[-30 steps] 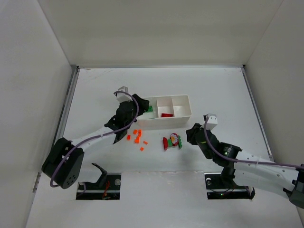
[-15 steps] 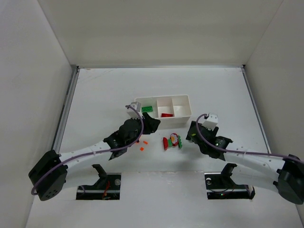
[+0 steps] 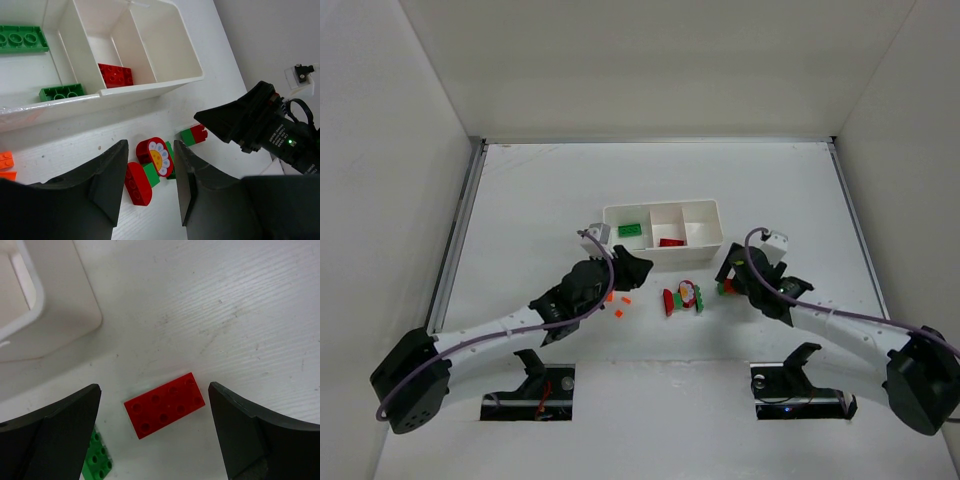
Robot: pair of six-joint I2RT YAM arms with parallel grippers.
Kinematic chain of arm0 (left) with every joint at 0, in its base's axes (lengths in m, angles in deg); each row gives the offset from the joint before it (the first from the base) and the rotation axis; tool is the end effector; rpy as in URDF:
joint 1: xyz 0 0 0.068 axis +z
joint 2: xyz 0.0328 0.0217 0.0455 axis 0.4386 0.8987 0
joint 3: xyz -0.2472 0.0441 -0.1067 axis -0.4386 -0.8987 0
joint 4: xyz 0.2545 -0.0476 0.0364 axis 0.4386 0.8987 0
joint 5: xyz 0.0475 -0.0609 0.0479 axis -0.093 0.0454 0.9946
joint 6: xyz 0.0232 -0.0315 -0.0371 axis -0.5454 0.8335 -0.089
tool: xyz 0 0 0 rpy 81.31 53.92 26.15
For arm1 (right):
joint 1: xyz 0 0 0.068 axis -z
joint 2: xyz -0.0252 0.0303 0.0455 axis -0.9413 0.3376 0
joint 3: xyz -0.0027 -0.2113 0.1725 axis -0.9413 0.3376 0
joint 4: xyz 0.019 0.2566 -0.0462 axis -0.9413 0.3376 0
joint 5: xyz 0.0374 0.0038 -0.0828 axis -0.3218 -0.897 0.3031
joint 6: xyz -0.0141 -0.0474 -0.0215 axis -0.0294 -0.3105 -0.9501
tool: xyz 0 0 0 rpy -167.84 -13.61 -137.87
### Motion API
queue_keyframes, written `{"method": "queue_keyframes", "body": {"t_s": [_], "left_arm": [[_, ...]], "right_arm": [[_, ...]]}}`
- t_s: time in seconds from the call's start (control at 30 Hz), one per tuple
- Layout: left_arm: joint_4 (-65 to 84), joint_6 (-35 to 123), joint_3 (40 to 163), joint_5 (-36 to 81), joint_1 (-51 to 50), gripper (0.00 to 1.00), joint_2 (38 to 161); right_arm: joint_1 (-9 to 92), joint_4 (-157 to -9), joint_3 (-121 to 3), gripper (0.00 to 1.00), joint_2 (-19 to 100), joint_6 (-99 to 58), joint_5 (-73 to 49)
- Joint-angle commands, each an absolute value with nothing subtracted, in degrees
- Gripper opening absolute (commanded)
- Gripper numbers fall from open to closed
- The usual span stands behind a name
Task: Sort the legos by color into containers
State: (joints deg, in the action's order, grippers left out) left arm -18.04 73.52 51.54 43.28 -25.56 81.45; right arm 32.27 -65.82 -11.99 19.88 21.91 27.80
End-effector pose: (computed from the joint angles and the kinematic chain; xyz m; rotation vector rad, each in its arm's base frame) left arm 0.1436 -0.1684 0.2323 -0.0094 1.7788 -1.0159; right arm 0.1672 0.1065 0.1845 0.4608 2.2270 0.0996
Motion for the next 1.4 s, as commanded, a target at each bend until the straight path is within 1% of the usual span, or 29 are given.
{"method": "queue_keyframes", "body": {"t_s": [0.0,0.13,0.27,0.53,0.7,0.8,0.9,1.0,1.2,1.37], "left_arm": [[-20.8,73.2,50.9,42.6,-24.8,0.39,79.5],[-20.8,73.3,50.9,41.8,-24.2,0.39,79.5],[-20.8,73.6,50.7,41.2,-23.6,0.39,78.4],[-20.2,73.9,49.8,39.9,-21.7,0.39,75.4],[-19.5,74.7,48.6,37.9,-19.4,0.39,73.4],[-19.4,75.1,48.1,37.1,-18.6,0.39,73.0],[-19.4,75.4,48.0,36.7,-18.2,0.39,72.9],[-19.4,75.4,48.0,36.6,-18.3,0.39,73.2],[-19.4,75.6,48.6,36.7,-18.5,0.39,73.8],[-18.7,75.9,48.7,36.7,-18.9,0.39,73.2]], "right_arm": [[35.8,-72.5,-10.6,0.95,18.0,21.0,20.1],[38.7,-73.4,-10.1,0.95,17.8,19.9,15.7],[39.5,-70.3,-11.2,0.95,18.3,19.0,14.5],[36.2,-69.5,-13.3,0.85,22.6,22.5,12.0],[31.6,-70.2,-14.8,0.80,24.4,25.6,12.8],[29.0,-70.0,-15.0,0.81,23.1,27.5,14.8],[28.2,-68.6,-13.9,0.88,20.7,29.3,18.9],[28.2,-69.4,-12.7,0.90,20.3,29.9,18.4],[28.6,-76.4,-11.1,0.89,23.4,29.3,16.7],[30.5,-78.6,-9.4,0.88,24.1,30.4,16.8]]}}
